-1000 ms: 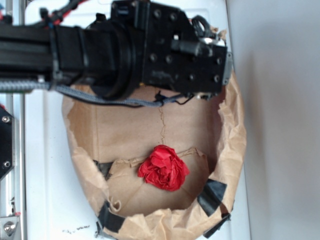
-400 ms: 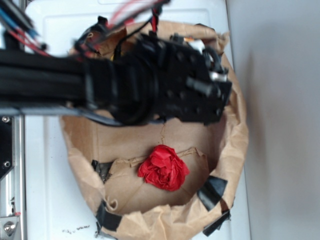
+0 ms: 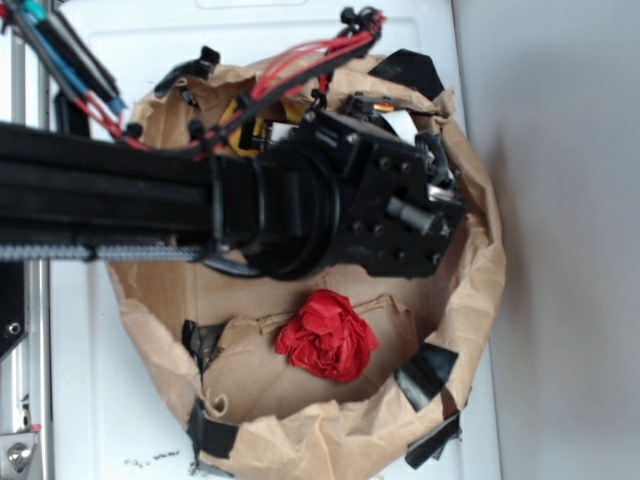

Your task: Grab the yellow cloth.

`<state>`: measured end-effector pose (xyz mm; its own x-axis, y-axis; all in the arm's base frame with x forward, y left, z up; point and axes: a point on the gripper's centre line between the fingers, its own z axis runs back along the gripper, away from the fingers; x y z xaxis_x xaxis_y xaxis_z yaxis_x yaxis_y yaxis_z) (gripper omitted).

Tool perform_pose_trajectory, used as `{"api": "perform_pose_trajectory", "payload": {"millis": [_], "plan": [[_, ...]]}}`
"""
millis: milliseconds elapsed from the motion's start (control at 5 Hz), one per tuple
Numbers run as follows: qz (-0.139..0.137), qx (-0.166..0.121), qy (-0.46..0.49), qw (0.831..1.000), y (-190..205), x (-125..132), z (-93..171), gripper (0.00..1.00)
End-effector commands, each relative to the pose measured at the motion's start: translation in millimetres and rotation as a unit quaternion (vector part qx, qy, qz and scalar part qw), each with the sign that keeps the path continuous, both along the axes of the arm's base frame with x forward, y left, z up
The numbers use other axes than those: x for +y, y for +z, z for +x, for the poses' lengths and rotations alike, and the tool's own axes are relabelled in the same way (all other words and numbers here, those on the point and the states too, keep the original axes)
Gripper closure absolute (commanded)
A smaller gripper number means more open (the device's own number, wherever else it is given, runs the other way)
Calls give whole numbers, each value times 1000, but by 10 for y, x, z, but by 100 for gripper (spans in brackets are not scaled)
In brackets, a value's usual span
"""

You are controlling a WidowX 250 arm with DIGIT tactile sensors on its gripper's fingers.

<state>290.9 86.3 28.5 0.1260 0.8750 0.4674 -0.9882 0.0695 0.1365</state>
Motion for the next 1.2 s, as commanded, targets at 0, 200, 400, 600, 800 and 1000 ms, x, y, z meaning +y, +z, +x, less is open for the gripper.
{"api": "perform_pose_trajectory", "payload": {"millis": [0,200,400,600,800,1000], "plan": [[0,-21,-17,1000,200,-37,-110,100],[-17,-32,-40,999,361,-71,-182,100],[-44,-68,-102,991,624,-133,-266,100],[-110,-97,-194,970,1032,-179,-342,100],[-181,-50,-280,941,1386,-259,-382,100],[-209,9,-335,919,1527,-358,-377,100]]}}
